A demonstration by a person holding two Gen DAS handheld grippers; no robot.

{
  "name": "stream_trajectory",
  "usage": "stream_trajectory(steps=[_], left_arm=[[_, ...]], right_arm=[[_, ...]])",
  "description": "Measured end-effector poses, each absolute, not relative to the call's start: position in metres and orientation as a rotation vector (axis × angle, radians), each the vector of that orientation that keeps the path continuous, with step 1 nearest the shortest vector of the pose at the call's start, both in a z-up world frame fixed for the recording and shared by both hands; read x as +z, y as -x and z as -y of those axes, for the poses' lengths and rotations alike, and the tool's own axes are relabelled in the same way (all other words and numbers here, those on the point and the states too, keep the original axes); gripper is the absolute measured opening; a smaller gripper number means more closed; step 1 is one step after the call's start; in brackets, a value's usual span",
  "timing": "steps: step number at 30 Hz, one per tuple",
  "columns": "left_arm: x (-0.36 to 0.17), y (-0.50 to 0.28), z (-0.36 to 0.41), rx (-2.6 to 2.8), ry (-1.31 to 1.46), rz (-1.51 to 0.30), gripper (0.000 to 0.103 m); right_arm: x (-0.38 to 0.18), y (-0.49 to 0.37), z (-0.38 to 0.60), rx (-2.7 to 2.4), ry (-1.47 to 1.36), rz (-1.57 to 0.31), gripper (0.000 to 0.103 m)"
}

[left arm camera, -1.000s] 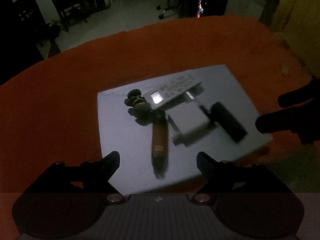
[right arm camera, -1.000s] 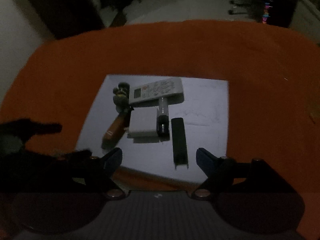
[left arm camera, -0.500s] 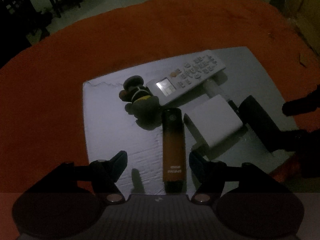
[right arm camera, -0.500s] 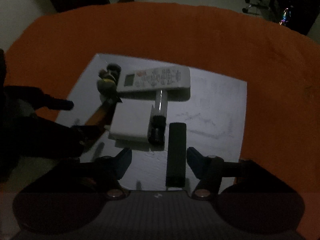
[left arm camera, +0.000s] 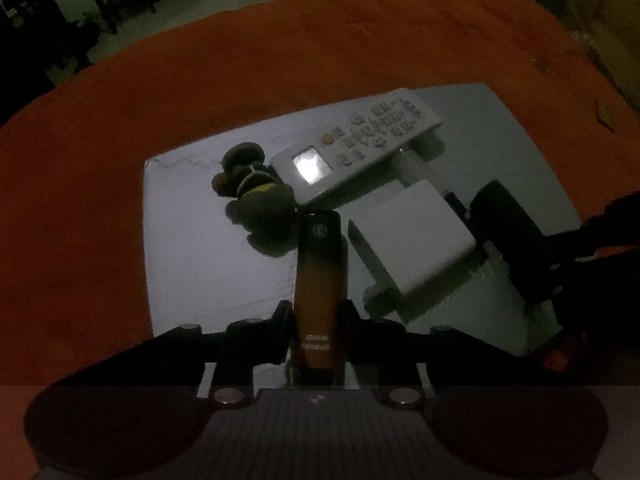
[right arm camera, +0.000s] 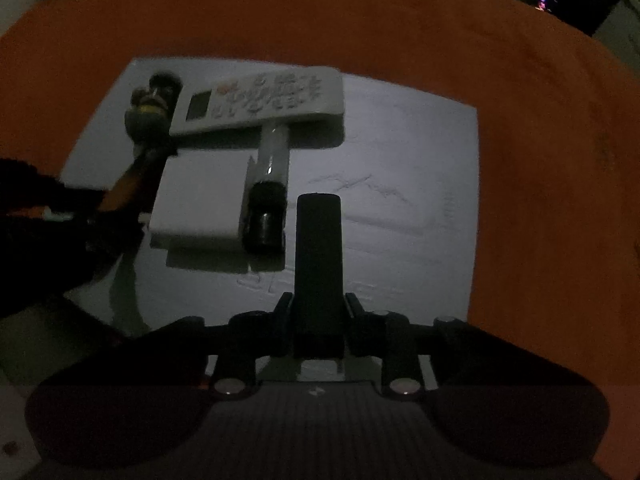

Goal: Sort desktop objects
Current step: 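Grasp the brown-red cylinder with the left tool while the right tool grasps the black stick, then carry the cylinder and black stick into the white box and release them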

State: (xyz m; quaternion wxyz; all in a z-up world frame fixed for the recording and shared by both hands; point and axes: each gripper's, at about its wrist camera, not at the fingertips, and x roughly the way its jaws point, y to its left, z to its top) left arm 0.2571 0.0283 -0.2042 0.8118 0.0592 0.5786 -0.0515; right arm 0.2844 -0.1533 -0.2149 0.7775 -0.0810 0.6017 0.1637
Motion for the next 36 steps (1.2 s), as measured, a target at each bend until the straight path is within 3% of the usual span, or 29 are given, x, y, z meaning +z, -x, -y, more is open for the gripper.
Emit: stream_trajectory(steps=[7, 8, 11, 13, 24, 25, 26, 36], left_arm=[[-0.200, -0.250, -0.040, 0.004, -0.024, -1.309, 0.021], [-0.201, -0.250, -0.038, 0.011, -0.040, -1.308, 0.024], [-0.198, -0.252, -0.034, 0.028, -0.087, -1.284, 0.043], [-0.197, -0.256, -0.034, 0.023, -0.096, -1.272, 0.044], [-0.204, -0.260, -0.034, -0.005, -0.103, -1.285, 0.036], [-0.205, -0.260, -0.033, -0.006, -0.104, -1.285, 0.032], [-0.206, -0.260, -0.033, -0.012, -0.101, -1.288, 0.022], [-0.194, -0.260, -0.042, 0.002, -0.027, -1.259, 0.021]], right_arm=[[-0.212, -0.270, 0.178, 0.217, 0.030, -1.349, 0.029], [-0.212, -0.270, 0.176, 0.209, 0.039, -1.355, 0.034], [-0.207, -0.275, 0.171, 0.223, 0.082, -1.337, 0.055], [-0.203, -0.279, 0.171, 0.237, 0.088, -1.306, 0.058], [-0.223, -0.289, 0.166, 0.253, 0.168, -1.293, 0.053], [-0.223, -0.288, 0.168, 0.245, 0.164, -1.280, 0.040], [-0.221, -0.287, 0.170, 0.249, 0.146, -1.271, 0.028], [-0.200, -0.279, 0.192, 0.221, -0.012, -1.230, 0.028]])
